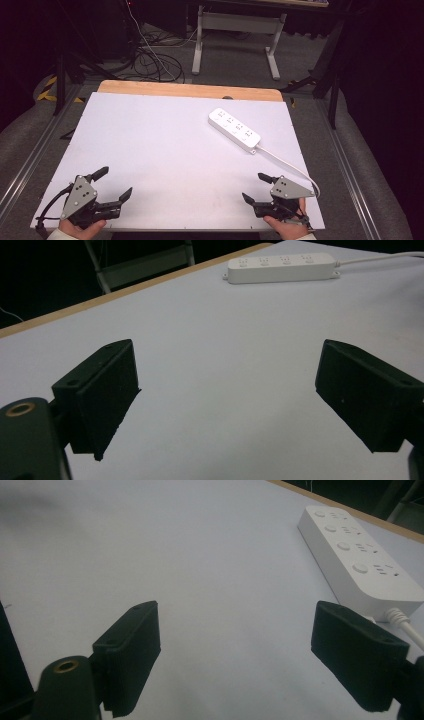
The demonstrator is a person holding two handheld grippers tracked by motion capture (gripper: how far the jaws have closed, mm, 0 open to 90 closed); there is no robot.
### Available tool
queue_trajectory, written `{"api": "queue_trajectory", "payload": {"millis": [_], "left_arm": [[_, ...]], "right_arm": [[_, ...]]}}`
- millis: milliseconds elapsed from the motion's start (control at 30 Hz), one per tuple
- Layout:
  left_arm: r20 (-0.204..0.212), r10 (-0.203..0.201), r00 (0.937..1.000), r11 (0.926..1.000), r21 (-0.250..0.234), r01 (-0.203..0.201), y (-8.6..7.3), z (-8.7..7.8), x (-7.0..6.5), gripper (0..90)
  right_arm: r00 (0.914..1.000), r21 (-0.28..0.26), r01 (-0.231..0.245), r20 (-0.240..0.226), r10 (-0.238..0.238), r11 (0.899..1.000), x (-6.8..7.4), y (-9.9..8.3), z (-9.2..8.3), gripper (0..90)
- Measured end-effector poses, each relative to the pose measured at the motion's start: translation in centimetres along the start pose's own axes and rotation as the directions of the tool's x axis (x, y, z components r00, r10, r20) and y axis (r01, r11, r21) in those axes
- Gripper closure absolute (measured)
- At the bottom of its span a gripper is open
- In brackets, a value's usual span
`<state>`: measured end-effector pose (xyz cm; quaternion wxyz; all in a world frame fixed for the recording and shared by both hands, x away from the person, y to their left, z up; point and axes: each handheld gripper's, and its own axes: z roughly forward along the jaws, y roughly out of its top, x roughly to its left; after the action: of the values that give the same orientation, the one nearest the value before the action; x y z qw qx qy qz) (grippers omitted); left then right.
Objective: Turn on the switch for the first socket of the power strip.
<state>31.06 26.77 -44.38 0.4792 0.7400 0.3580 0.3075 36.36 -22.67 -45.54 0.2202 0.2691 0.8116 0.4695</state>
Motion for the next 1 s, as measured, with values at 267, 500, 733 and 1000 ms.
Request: {"api": "queue_trajectory", "payload": {"millis": [267,500,733,1000], "left_arm": [[-0.001,0.006,1.0,0.9999,0.011,-0.006,0.1,0.0,-0.1,11.3],[-0.009,0.009,0.9999,0.9998,0.02,-0.009,0.2,-0.2,-0.2,11.3],[-0.023,0.023,0.9995,0.9997,0.01,-0.023,0.2,-0.3,-0.3,11.3],[-0.031,0.028,0.9991,0.9996,0.009,-0.028,0.3,-0.4,-0.3,11.4]], "right_arm": [[1.0,-0.003,0.005,-0.002,-0.005,1.0,-0.1,0.1,-0.1,20.7],[0.9999,-0.002,0.016,-0.005,-0.016,1.0,0.1,0.3,-0.1,22.1],[0.9996,0.002,0.028,-0.002,-0.028,1.0,0.1,0.6,-0.2,22.5],[0.9975,0.054,0.065,-0.03,-0.063,0.996,0.0,2.1,-0.1,32.8]]}}
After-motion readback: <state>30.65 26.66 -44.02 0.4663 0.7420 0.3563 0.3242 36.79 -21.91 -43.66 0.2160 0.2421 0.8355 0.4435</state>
